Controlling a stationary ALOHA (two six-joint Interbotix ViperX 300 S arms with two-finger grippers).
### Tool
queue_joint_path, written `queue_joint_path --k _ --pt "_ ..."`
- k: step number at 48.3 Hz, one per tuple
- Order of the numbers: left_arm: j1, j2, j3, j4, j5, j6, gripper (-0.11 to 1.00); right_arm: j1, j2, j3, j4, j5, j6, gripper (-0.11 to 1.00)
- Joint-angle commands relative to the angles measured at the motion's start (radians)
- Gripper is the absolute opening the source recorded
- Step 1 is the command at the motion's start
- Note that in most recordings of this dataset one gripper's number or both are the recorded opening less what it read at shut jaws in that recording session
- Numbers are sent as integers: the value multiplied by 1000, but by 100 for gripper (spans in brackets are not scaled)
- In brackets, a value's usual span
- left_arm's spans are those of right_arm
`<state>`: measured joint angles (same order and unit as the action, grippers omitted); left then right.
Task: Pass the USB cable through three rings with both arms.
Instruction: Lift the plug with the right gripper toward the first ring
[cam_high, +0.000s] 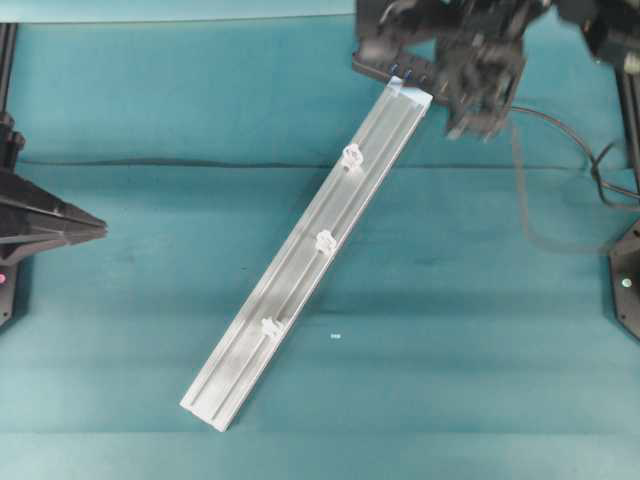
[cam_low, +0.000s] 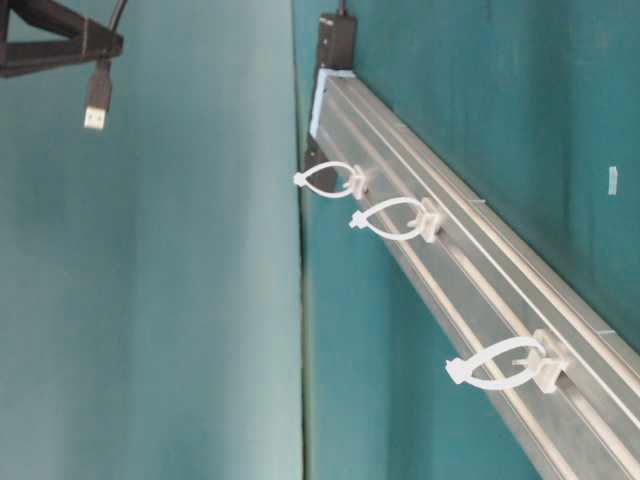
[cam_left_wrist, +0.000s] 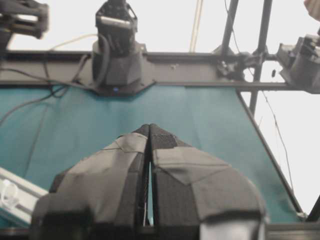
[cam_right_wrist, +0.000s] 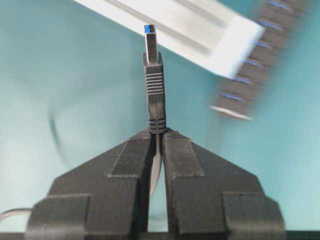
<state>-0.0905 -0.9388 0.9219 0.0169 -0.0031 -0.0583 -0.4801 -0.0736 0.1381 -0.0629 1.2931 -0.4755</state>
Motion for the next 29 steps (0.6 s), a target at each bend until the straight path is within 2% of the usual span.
queue_joint_path --k 1,6,13,21,29 --pt "-2 37 -49 3 -15 -3 -1 -52 -6 -12 -8 -18 -87 7" --pt "-2 84 -78 3 -43 -2 -1 -115 -3 -6 -6 -40 -210 7" --pt "8 132 -107 3 -67 2 -1 -146 14 23 -8 -78 -345 7" --pt "11 160 -135 3 -69 2 -1 -153 37 77 -8 -176 -446 7" --pt "15 166 -152 3 -67 2 -1 -146 60 130 -8 -288 -506 7"
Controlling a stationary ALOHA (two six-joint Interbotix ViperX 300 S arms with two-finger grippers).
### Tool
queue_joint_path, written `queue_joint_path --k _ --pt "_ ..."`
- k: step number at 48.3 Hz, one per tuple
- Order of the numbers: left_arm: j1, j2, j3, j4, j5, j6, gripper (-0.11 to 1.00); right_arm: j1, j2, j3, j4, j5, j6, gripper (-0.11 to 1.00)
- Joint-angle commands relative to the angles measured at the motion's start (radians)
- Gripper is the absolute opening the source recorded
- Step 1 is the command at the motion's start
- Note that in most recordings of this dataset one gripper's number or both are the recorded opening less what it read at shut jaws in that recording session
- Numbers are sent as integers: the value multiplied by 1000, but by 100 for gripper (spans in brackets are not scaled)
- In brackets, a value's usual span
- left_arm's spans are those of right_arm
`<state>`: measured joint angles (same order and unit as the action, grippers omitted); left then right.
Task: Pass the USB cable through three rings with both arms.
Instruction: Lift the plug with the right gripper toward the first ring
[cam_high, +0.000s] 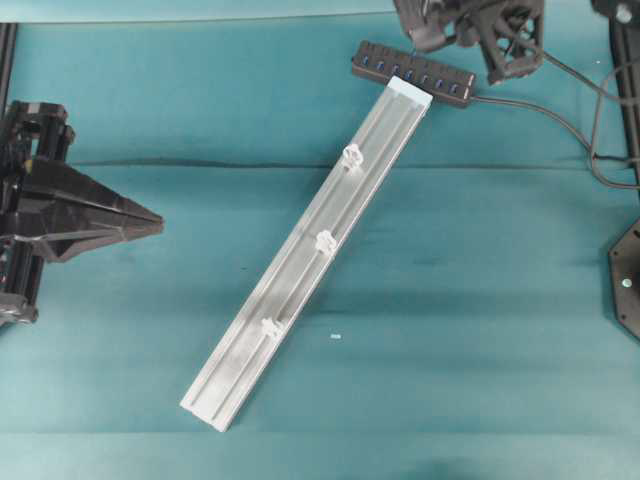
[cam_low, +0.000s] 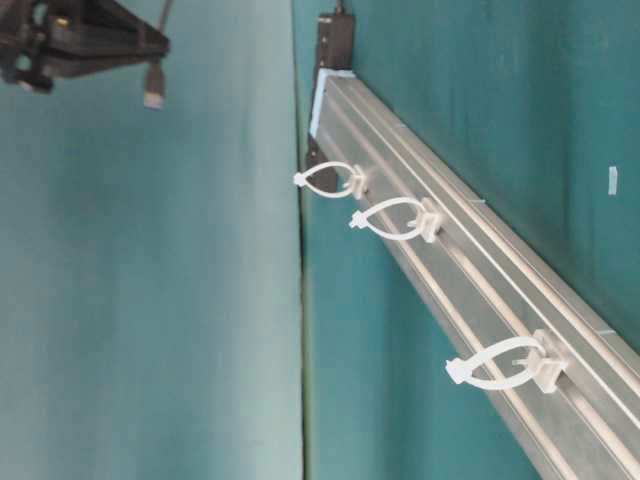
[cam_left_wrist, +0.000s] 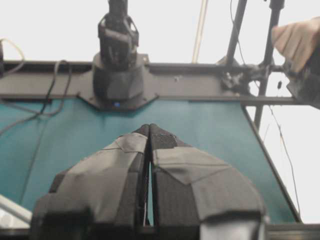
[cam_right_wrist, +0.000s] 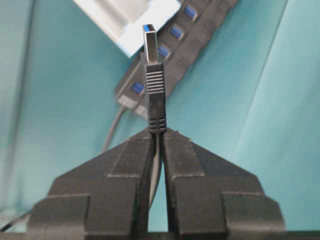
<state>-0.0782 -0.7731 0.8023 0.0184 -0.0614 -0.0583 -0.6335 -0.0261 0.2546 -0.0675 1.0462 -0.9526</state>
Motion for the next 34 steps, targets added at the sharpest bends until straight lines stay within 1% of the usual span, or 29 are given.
queue_joint_path --k 1,8,20,34 --pt "3 0 -32 2 -11 2 -1 8 14 20 -3 -52 -35 7" --pt "5 0 -35 2 -11 0 -1 20 34 48 -3 -98 -81 7" --pt "11 6 -35 2 -9 0 -1 84 77 66 -3 -130 -147 7" --pt "11 12 -35 2 -11 -2 -1 109 132 69 -3 -195 -166 7"
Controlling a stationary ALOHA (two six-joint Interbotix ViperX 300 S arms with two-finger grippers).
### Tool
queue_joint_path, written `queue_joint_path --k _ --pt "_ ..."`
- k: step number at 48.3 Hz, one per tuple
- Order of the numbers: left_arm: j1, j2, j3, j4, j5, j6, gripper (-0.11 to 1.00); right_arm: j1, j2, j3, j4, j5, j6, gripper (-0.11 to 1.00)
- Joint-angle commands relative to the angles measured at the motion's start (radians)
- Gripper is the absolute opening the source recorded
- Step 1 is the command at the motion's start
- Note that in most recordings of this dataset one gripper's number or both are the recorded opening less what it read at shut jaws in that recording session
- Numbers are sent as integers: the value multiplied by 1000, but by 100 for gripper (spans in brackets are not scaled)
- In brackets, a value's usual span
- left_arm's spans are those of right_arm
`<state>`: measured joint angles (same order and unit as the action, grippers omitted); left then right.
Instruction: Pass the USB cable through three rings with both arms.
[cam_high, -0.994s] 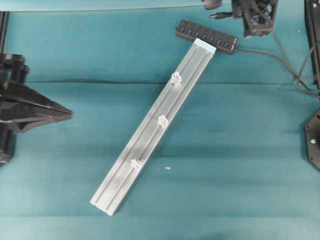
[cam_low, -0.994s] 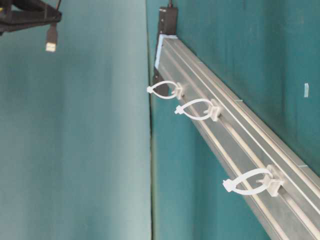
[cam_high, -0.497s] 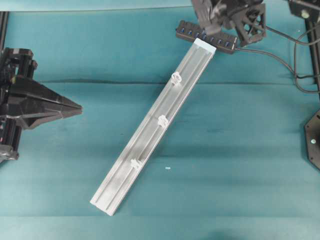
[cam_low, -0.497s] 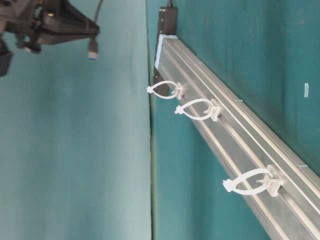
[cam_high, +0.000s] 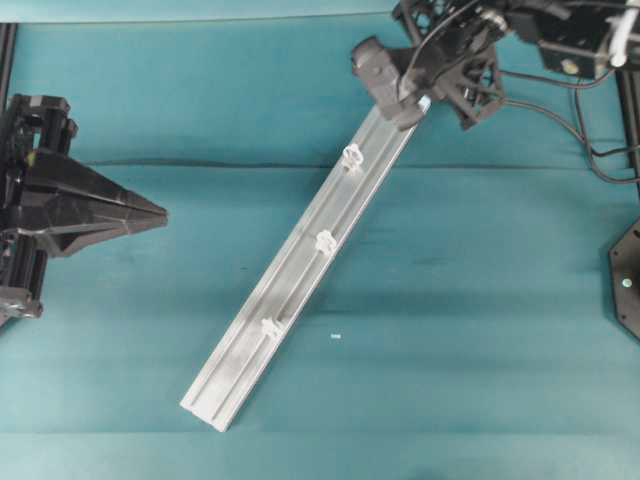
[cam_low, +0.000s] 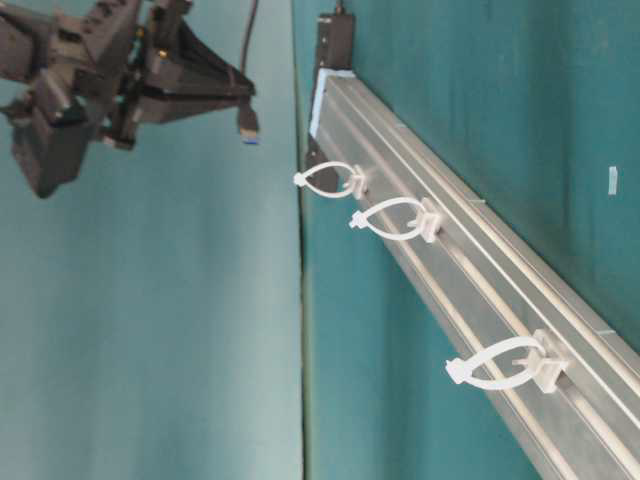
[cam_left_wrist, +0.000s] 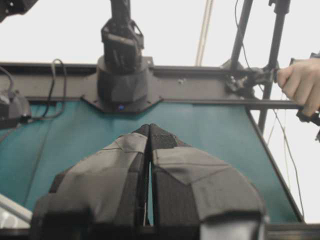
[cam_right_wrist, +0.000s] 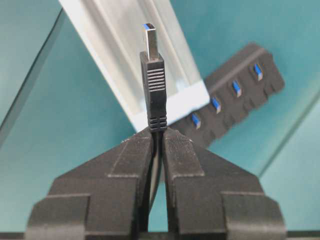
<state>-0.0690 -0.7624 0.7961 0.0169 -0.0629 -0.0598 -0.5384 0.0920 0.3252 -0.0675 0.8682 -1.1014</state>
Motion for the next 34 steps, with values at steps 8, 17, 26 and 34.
queue_joint_path --k 8,17,26,34 --pt "6 2 -29 3 -9 0 -1 25 38 -2 -2 -52 -69 7" --pt "8 3 -29 3 -9 -2 -1 28 67 -2 0 -74 -84 7" --pt "9 3 -29 3 -8 -2 -1 32 92 -2 3 -97 -86 7" --pt "17 3 -31 3 -9 -2 -1 37 107 -2 17 -107 -86 7"
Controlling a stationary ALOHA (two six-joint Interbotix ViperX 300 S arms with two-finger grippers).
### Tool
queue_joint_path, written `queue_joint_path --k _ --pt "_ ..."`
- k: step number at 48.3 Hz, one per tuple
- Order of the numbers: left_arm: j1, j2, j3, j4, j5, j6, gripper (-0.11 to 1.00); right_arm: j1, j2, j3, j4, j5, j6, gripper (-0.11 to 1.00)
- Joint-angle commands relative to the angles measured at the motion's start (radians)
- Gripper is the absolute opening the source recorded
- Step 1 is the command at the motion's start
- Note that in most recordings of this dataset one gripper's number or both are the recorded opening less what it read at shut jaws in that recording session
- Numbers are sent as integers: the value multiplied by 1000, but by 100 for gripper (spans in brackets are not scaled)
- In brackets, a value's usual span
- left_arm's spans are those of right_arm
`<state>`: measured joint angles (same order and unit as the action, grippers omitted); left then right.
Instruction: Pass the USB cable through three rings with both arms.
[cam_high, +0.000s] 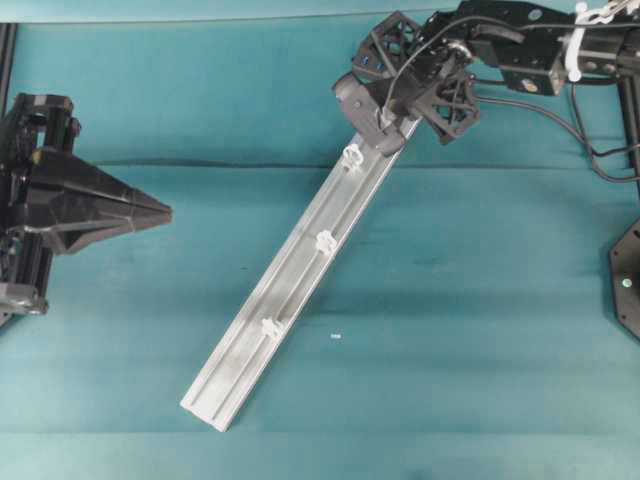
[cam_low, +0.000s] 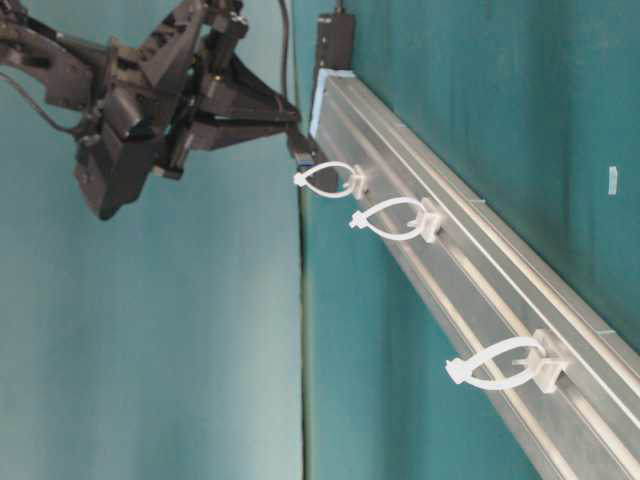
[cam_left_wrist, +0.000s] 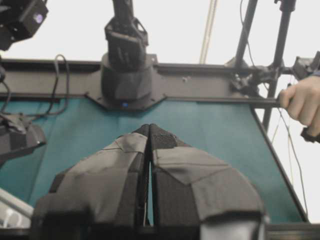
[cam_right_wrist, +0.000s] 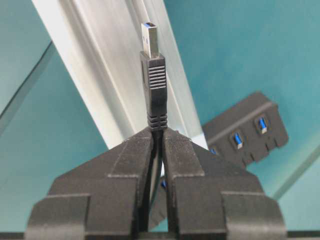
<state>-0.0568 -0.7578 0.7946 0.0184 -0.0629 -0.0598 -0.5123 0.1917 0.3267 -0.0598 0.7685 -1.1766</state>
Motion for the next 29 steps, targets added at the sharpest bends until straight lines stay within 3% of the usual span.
queue_joint_path --k 1,29 --pt "5 -2 -28 2 -8 -2 -1 12 9 -5 11 -9 -12 7" --pt "21 -2 -28 2 -5 0 -1 71 28 -3 29 -49 -14 7"
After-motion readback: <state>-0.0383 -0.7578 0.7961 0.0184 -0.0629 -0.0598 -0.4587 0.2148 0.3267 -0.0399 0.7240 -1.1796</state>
